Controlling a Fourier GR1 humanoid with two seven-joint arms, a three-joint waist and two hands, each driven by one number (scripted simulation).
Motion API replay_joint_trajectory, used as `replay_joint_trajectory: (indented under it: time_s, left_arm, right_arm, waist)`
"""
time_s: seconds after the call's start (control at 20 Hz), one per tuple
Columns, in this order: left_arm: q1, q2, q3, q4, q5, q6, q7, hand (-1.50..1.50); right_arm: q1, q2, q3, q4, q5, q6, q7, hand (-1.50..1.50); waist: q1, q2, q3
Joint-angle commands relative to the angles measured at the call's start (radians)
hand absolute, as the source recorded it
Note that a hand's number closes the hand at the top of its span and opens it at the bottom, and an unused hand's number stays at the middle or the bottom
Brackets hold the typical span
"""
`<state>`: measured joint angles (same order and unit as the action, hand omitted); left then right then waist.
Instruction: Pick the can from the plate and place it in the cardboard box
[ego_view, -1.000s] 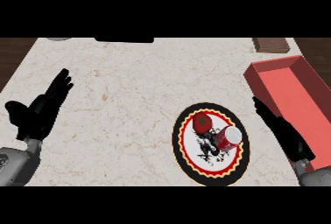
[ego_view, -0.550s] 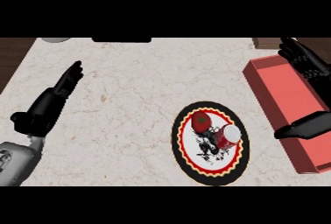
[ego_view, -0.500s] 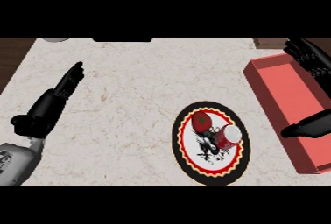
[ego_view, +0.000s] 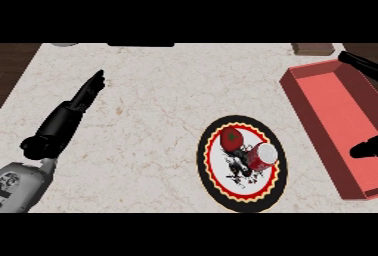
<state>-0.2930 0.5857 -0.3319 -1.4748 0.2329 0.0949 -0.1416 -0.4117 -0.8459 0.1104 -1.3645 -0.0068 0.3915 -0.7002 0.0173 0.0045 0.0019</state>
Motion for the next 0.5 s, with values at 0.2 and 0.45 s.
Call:
replay_joint_trajectory:
  time_s: [0.2, 0.45]
  left_arm:
    - [0.004, -0.006, 0.02, 0.019, -0.012, -0.026, -0.001, 0.0]
    - [0.018, -0.038, 0.01, -0.005, -0.052, 0.006, 0.002, 0.0]
  right_arm:
    - [-0.062, -0.1, 0.16, -0.137, 0.299, 0.01, 0.043, -1.5]
    - [-0.015, -0.096, 0.272, -0.345, 0.426, 0.039, 0.195, -1.5]
  waist:
    - [-0.012, -0.006, -0.004]
    - [-0.029, -0.009, -0.004]
